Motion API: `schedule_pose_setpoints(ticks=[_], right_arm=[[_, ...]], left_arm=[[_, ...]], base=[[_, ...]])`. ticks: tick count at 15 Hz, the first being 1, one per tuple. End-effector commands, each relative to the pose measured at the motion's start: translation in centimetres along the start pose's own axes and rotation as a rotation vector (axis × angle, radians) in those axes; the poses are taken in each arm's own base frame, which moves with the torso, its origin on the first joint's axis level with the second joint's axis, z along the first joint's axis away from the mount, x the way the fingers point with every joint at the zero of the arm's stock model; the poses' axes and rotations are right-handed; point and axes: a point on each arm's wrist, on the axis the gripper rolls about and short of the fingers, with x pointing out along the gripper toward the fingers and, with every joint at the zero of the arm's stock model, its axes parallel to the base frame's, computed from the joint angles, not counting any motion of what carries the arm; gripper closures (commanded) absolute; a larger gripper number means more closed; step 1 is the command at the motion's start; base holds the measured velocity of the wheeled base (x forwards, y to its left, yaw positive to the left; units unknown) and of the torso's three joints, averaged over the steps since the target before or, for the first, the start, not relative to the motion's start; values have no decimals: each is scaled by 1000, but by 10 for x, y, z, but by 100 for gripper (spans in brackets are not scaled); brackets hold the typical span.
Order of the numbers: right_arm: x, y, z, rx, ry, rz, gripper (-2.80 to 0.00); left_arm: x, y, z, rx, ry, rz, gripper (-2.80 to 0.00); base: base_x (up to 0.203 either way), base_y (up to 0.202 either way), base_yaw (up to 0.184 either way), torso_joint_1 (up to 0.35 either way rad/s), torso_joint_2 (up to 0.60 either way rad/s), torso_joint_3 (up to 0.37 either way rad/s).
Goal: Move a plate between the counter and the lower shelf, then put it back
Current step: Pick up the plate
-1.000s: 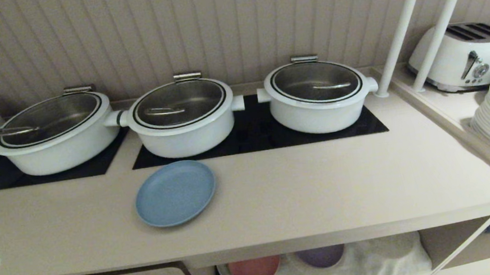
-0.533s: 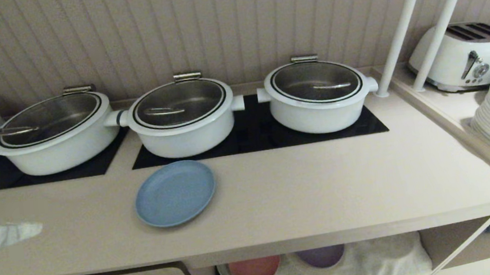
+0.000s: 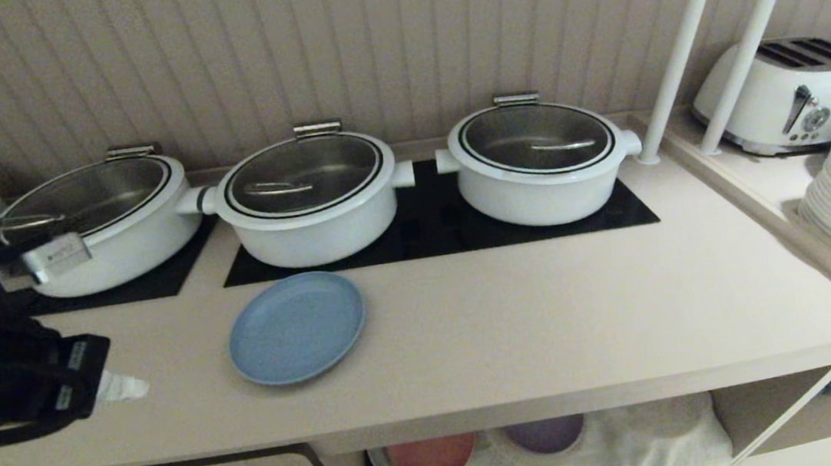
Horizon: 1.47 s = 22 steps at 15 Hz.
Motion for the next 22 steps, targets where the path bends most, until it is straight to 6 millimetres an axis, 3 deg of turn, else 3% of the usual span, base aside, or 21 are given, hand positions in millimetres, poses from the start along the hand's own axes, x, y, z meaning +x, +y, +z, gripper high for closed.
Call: schedule_pose_setpoints(ticks=[1, 7, 16, 22], right_arm=[[0, 0, 0, 0, 0, 0, 0], [0, 0, 0, 0, 0, 0, 0], [0, 0, 0, 0, 0, 0, 0], [0, 0, 0, 0, 0, 0, 0]], left_arm=[[29, 0, 11, 1, 99, -6, 0], [68, -19, 41, -92, 168, -20, 0], [113, -13, 63, -100, 160, 70, 0], [129, -11, 72, -106, 166, 113, 0]], base=[[0, 0, 0, 0, 0, 0], [0, 0, 0, 0, 0, 0], [0, 0, 0, 0, 0, 0], [0, 0, 0, 0, 0, 0]])
